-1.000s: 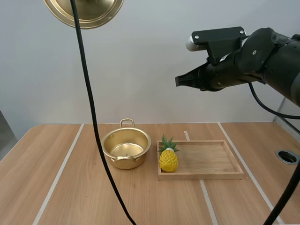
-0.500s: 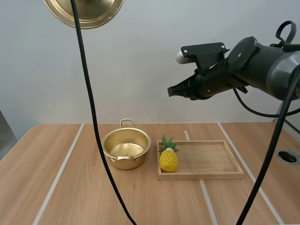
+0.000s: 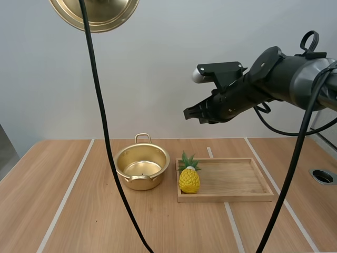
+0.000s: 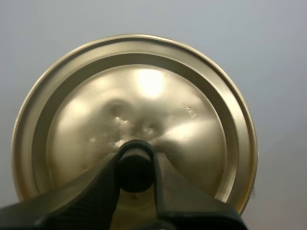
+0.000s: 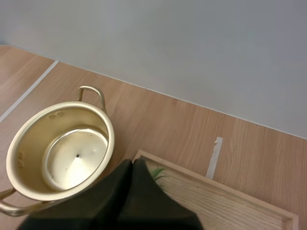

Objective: Open the pot, put the pineapple inside, and close it

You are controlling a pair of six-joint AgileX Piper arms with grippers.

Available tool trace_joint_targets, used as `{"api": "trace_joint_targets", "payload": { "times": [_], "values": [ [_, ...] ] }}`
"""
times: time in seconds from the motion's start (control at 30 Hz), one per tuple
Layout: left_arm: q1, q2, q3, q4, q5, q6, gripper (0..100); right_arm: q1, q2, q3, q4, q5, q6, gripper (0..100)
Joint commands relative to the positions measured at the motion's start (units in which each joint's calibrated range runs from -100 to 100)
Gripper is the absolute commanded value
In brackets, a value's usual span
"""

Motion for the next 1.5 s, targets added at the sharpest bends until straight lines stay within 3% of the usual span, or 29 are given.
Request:
{"api": "trace_joint_targets", "payload": {
  "times": [0.0, 0.37, 0.4, 0.43, 0.5, 0.57, 0.93, 1.47],
  "values": [
    [0.07, -0.4, -0.5, -0.8, -1.3, -0.5, 0, -0.1, -0.4, -0.4, 0.2, 1.9, -0.7, 0],
    [0.07, -0.4, -0.5, -0.8, -1.3, -0.5, 0, -0.1, -0.4, -0.4, 0.4, 5.2, -0.7, 0],
    [0.07, -0.4, -0.5, -0.8, -1.3, -0.5, 0, -0.1, -0.4, -0.4, 0.6, 5.9, -0.7, 8],
    [0.07, -0.4, -0.5, -0.8, -1.3, -0.5, 0, -0.1, -0.4, -0.4, 0.6, 6.6, -0.7, 24],
    [0.07, -0.4, -0.5, -0.8, -1.3, -0.5, 0, -0.1, -0.4, -0.4, 0.7, 7.9, -0.6, 68],
    [0.07, -0.4, -0.5, -0.8, -1.3, -0.5, 0, -0.1, -0.3, -0.4, 0.8, 8.9, -0.4, 100],
    [0.07, -0.4, -0.5, -0.8, -1.3, -0.5, 0, -0.1, -0.3, -0.3, -0.7, 16.9, 1.4, 100],
    [0.07, -0.4, -0.5, -0.8, -1.3, -0.5, 0, -0.1, 5.8, 12.6, 3.2, 9.0, -0.7, 100]
  ]
}}
